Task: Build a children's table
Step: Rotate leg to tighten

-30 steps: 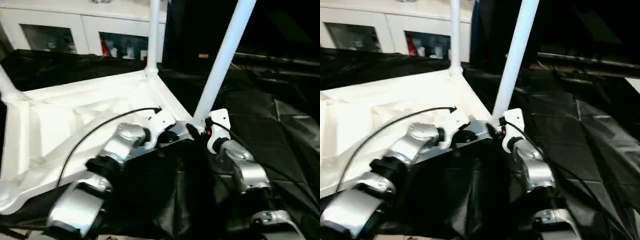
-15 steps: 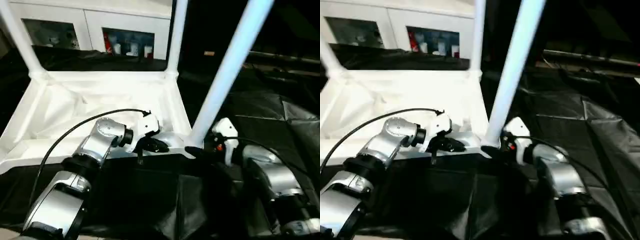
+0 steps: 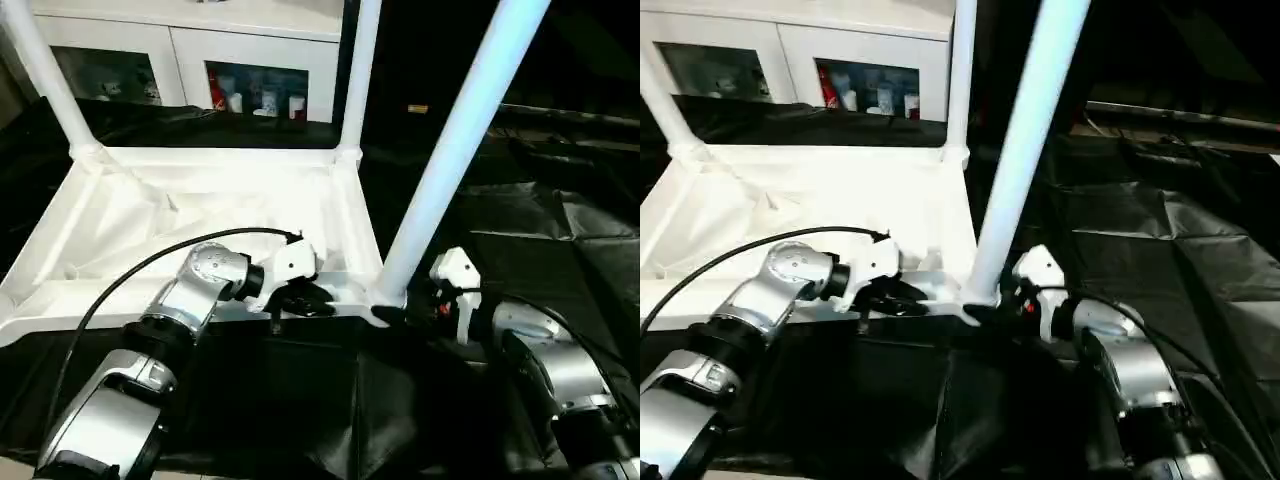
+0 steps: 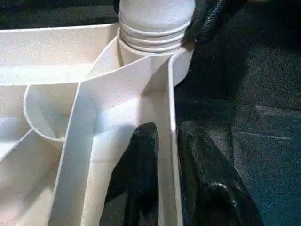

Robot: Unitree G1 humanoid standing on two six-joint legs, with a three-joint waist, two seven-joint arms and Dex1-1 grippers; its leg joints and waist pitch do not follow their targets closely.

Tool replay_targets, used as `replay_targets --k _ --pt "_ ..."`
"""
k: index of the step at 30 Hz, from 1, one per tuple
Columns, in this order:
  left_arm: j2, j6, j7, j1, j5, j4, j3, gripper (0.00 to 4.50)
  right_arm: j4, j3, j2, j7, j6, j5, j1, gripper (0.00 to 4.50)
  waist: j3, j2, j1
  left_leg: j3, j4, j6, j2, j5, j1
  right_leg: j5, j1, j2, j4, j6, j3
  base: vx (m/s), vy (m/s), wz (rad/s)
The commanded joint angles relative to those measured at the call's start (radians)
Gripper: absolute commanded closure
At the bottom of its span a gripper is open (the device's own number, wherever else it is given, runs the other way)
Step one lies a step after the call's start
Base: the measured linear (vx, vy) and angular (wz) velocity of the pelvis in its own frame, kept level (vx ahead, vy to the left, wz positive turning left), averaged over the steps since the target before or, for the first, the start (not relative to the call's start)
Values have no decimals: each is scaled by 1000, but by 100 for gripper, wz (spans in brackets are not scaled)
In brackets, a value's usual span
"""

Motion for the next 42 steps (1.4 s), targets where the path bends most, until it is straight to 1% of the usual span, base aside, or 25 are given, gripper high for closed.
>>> replay_targets --k 1,3,4,7,8,10,12,13,15,16,17,18,19,21,25,27,28,29,30,31,33,37,38,41,42 --pt "6 14 13 22 40 61 -30 365 -19 36 2 39 3 2 12 99 -39 3 -1 -10 -64 37 24 -247 3 -164 42 -40 -69 -232 31 0 0 0" --pt "3 20 -5 13 18 71 -18 365 -22 38 2 40 3 3 14 99 -39 4 -2 -10 -65 33 23 -256 4 -180 41 -39 -71 -228 32 0 0 0" --pt "3 27 -19 11 7 71 -15 380 -25 40 2 41 2 3 18 99 -40 7 -1 -10 -65 31 24 -254 5 -177 42 -40 -71 -229 32 0 0 0" --pt "9 36 -34 12 12 68 -24 399 -29 42 0 41 2 2 20 99 -42 5 -1 -11 -63 37 24 -232 2 -137 45 -40 -66 -237 32 0 0 0" --pt "11 39 -38 12 18 68 -30 419 -31 42 0 40 3 2 21 99 -42 6 -2 -11 -63 39 23 -226 1 -128 45 -40 -65 -239 32 0 0 0" --pt "18 42 -38 11 34 74 -41 431 -29 43 1 36 3 0 15 99 -44 9 -3 -10 -61 45 24 -211 2 -86 46 -39 -61 -253 31 0 0 0" --pt "20 50 -45 9 38 75 -46 442 -27 41 5 30 2 -1 10 99 -43 9 -5 -9 -61 49 23 -216 3 -85 46 -38 -61 -260 31 0 0 0" --pt "24 62 -56 9 43 74 -53 446 -17 39 13 14 0 -7 1 99 -42 6 -6 -9 -61 49 23 -219 2 -92 46 -39 -62 -260 30 0 0 0" --pt "27 65 -62 9 47 72 -58 446 -7 42 19 1 -4 -16 -7 99 -41 7 -6 -10 -62 43 23 -226 2 -124 46 -41 -64 -254 31 0 0 0" --pt "27 65 -62 10 47 71 -58 446 -5 43 19 -1 -6 -19 -8 99 -41 4 -7 -10 -62 42 23 -228 2 -131 46 -40 -65 -251 31 0 0 0" --pt "28 72 -69 14 49 66 -61 446 18 49 28 -31 -16 -43 -21 99 -41 4 -7 -10 -63 41 24 -232 2 -142 45 -41 -66 -248 31 0 0 0" --pt "28 72 -69 14 49 66 -61 446 18 49 28 -31 -16 -43 -21 99 -40 7 -9 -11 -64 34 23 -235 2 -159 43 -40 -67 -245 31 0 0 0" --pt "25 71 -64 16 43 60 -57 446 42 53 37 -50 -30 -59 -36 99 -40 2 -9 -11 -65 31 24 -242 2 -179 43 -42 -68 -238 31 0 0 0" --pt "22 74 -61 18 36 57 -53 446 53 52 41 -62 -28 -65 -45 99 -40 4 -9 -11 -65 27 24 -252 4 -200 41 -42 -70 -234 32 0 0 0" --pt "12 79 -48 24 19 49 -42 446 84 42 56 -75 -26 -63 -76 99 -40 2 -10 -11 -65 31 24 -236 2 -167 42 -41 -66 -238 32 0 0 0" --pt "11 80 -47 24 18 48 -40 450 88 43 57 -77 -29 -65 -79 127 -40 3 -10 -10 -64 34 23 -229 2 -154 43 -40 -65 -238 33 0 0 0" --pt "10 82 -45 24 16 49 -38 450 96 44 60 -80 -33 -67 -84 134 -40 0 -9 -10 -63 37 23 -229 2 -157 43 -40 -65 -237 33 0 0 0" --pt "10 83 -44 24 16 49 -38 450 98 44 61 -81 -35 -67 -85 137 -40 1 -10 -9 -64 37 23 -231 1 -163 42 -40 -66 -236 33 0 0 0" --pt "10 84 -41 23 16 49 -37 450 108 45 64 -82 -40 -69 -89 154 -39 0 -10 -10 -64 37 22 -236 0 -180 42 -41 -68 -231 33 0 0 0" --pt "10 84 -38 24 16 47 -36 450 112 46 66 -83 -43 -70 -90 154 -39 -3 -10 -10 -64 36 23 -240 1 -192 42 -41 -69 -228 32 0 0 0" --pt "9 84 -34 24 16 47 -35 450 115 46 68 -83 -44 -68 -92 168 -37 1 -10 -10 -66 31 23 -259 3 -236 38 -42 -74 -219 33 0 0 0" --pt "4 83 -11 26 13 49 -25 450 114 48 75 -89 -44 -66 -87 175 -37 2 -11 -12 -68 24 24 -273 4 -250 36 -40 -76 -209 33 0 0 0" --pt "-5 82 23 24 17 57 -18 450 112 43 86 -108 -40 -64 -79 175 -37 5 -11 -12 -68 23 24 -271 3 -244 37 -40 -75 -209 33 0 0 0" --pt "-29 83 101 21 30 75 -11 450 123 24 119 -194 -38 -75 -67 176 -36 3 -11 -12 -69 16 23 -286 4 -281 34 -41 -80 -199 33 0 0 0" --pt "-38 86 124 20 33 80 -9 450 130 17 132 -228 -38 -81 -66 176 -36 5 -12 -12 -69 14 23 -290 4 -289 30 -41 -80 -196 34 0 0 0"
